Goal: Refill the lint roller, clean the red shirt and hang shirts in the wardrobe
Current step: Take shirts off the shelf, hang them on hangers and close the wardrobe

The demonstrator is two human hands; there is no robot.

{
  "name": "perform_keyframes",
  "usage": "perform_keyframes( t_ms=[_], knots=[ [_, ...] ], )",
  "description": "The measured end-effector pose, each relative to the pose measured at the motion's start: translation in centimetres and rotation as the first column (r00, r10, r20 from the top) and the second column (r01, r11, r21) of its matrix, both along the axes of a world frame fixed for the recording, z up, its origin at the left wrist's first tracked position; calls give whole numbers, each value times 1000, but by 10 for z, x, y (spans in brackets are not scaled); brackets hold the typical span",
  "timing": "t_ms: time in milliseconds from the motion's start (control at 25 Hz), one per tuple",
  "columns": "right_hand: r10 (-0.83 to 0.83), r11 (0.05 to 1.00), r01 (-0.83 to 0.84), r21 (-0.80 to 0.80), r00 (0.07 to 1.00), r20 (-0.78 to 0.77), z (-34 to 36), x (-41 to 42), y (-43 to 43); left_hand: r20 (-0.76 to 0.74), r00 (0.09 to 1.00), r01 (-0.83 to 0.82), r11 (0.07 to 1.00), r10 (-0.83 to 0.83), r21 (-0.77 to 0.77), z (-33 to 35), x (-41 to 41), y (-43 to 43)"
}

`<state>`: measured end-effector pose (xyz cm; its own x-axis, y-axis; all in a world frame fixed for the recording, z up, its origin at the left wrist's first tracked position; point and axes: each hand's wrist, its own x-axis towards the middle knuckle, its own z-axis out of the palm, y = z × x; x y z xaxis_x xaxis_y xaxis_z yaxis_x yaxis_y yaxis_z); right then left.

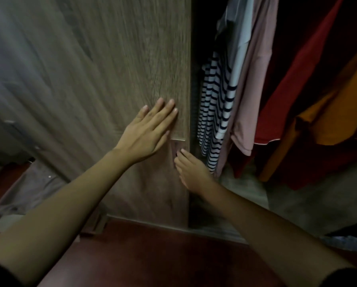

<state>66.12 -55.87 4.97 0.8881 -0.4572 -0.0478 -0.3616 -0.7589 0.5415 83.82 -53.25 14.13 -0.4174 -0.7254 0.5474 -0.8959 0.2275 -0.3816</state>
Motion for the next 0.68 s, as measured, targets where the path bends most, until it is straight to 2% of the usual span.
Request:
perform_keyframes(
  t_ms=[80,160,360,480,600,680],
  knots=[
    [43,996,-51,-73,993,-109,0,5,-4,101,995,29,998,-24,-51,-4,10,-6],
    [55,992,-69,-109,991,-125,-1,6,-5,173,982,86,992,-70,-88,-3,15,-11],
    [-64,997,58,-41,980,-188,-6,-20,-13,272,932,287,945,-237,-160,4,-1,-35],
    [-69,996,62,-57,989,-131,-1,-64,-15,328,885,405,892,-329,-198,6,-35,-54],
    [-106,991,91,-94,978,-178,13,-113,-8,372,855,469,846,-363,-254,6,-85,-69],
    [-192,979,170,-116,955,-226,13,-152,-6,390,844,489,827,-368,-279,5,-127,-78]
  ],
)
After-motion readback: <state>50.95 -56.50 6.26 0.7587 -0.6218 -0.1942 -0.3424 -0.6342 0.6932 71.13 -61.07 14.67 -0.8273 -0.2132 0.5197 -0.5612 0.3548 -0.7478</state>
